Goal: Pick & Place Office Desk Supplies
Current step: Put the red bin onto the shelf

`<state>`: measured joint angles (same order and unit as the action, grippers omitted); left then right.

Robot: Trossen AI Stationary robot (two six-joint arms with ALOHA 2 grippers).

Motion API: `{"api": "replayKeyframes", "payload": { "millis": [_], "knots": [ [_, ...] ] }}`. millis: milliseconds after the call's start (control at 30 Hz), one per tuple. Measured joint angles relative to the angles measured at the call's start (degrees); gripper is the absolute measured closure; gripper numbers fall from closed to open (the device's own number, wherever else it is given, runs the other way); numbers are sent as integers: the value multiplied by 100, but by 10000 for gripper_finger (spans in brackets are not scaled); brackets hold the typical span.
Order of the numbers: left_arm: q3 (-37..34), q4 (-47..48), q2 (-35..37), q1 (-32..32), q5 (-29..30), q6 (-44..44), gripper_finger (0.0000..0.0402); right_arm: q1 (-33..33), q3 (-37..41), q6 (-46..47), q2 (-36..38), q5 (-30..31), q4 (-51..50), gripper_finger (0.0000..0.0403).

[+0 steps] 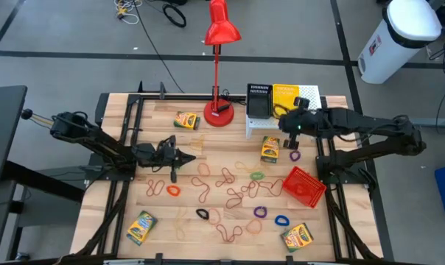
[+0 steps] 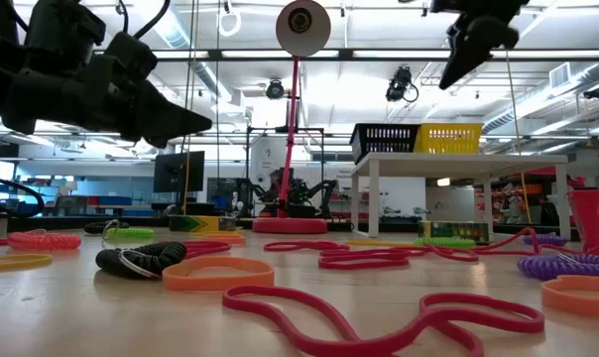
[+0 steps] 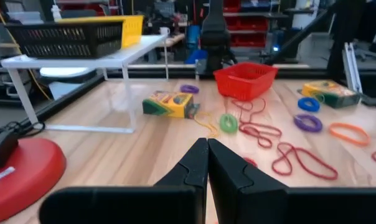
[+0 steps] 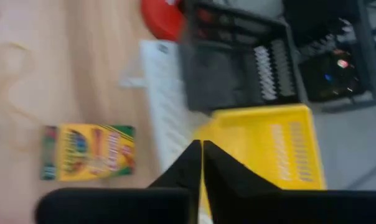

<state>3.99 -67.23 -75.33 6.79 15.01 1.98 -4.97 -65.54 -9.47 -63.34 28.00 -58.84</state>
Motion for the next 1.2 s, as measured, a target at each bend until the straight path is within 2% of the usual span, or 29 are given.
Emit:
{"api": "replayKeyframes", "payload": {
  "millis": [233,400,667,767,967,1200],
  "knots": [
    [0,71,-2,0,16,13,394,1499,-2,1679,-614,336,-360,386],
    [2,167,-2,0,2,-72,391,2422,-2,3249,-1343,295,-520,398],
    [2,327,-2,0,-20,-98,390,3532,-2,5877,-2108,5,-587,374],
    [2,333,-2,0,-17,-113,390,3832,31,6779,-2190,238,-562,373],
    [2,371,-2,0,-13,-182,390,4110,481,7967,-2175,289,-635,372],
    [2,368,-2,0,-5,-210,390,3979,794,8485,-2172,-78,-744,363]
  ]
}}
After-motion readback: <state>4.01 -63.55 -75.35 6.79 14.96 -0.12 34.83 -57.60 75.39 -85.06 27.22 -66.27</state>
